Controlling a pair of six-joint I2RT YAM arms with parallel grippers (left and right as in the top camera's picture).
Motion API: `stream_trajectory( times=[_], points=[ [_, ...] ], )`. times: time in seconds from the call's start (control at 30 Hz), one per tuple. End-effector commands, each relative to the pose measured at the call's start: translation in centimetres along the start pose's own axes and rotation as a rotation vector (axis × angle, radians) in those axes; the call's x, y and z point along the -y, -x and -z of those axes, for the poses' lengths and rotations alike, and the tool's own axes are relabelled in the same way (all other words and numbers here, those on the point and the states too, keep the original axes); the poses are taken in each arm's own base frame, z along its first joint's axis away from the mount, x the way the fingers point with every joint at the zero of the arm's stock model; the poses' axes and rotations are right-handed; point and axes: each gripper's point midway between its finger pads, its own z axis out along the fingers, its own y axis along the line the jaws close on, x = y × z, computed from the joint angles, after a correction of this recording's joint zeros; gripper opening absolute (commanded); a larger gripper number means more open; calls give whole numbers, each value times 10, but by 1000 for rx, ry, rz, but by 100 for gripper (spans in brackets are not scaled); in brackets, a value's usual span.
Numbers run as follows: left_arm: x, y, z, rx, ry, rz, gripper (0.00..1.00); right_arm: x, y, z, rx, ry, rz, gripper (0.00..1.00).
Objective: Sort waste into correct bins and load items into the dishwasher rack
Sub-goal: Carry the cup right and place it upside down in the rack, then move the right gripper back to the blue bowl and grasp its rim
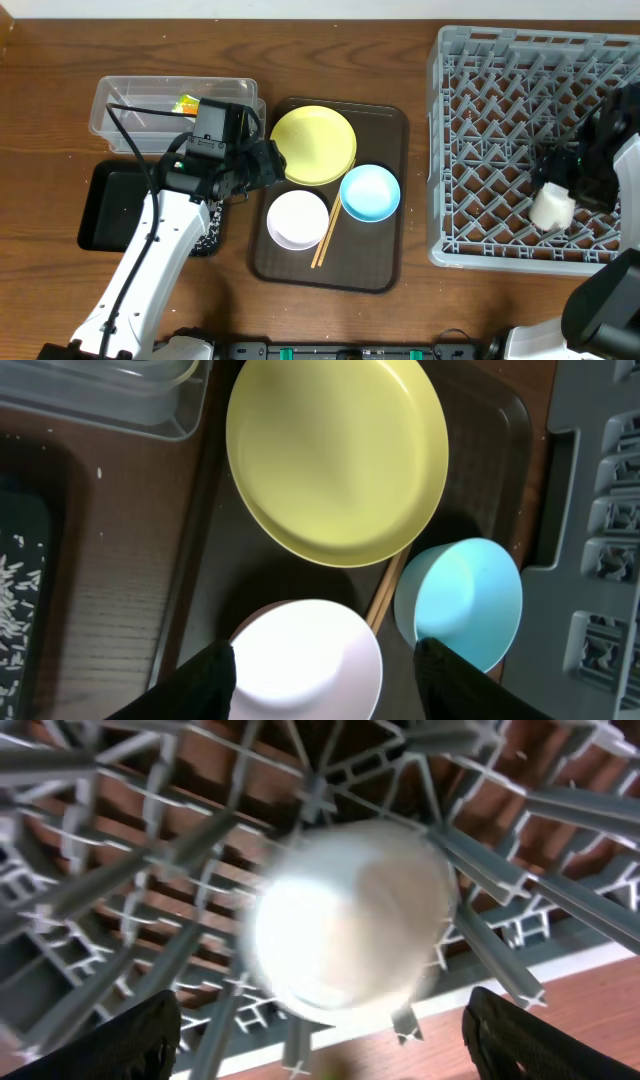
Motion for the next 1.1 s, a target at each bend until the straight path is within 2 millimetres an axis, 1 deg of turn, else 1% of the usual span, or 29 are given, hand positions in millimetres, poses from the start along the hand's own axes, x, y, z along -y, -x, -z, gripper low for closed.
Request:
stream_trajectory(
  times=[0.0,0.03,0.07,0.13,0.2,0.3,0.43,0.5,0.63,0.77,0.93,1.0,1.07],
  points=[
    [0,5,4,19,6,-18,61,-24,23,37,132,134,41,87],
    [0,5,4,19,6,-18,61,-35,30,48,174,192,55,86],
    [0,5,4,18,7,-18,61,-43,35,56,199,233,66,84],
    [0,5,4,18,7,-18,61,-71,42,75,265,362,146,82],
    [0,5,4,19,6,-18,61,-103,43,91,317,482,254,80],
    [0,5,4,18,7,-18,61,-136,34,96,332,532,386,81],
    [0,5,4,18,7,-18,61,-182,10,89,302,541,592,81],
    [0,5,4,18,7,-18,62,-200,-2,81,282,517,672,81],
    [0,5,4,18,7,-18,62,-229,-22,57,234,420,786,79],
    [0,5,4,15,8,-17,62,-251,-41,30,166,360,872,78],
    [-1,4,4,14,13,-16,62,-262,-54,-14,66,259,888,77],
    [-8,4,4,17,53,-12,62,-265,-60,-32,17,239,888,75],
    [-18,1,5,13,102,-7,62,-266,-65,-49,-32,223,876,72]
  ],
)
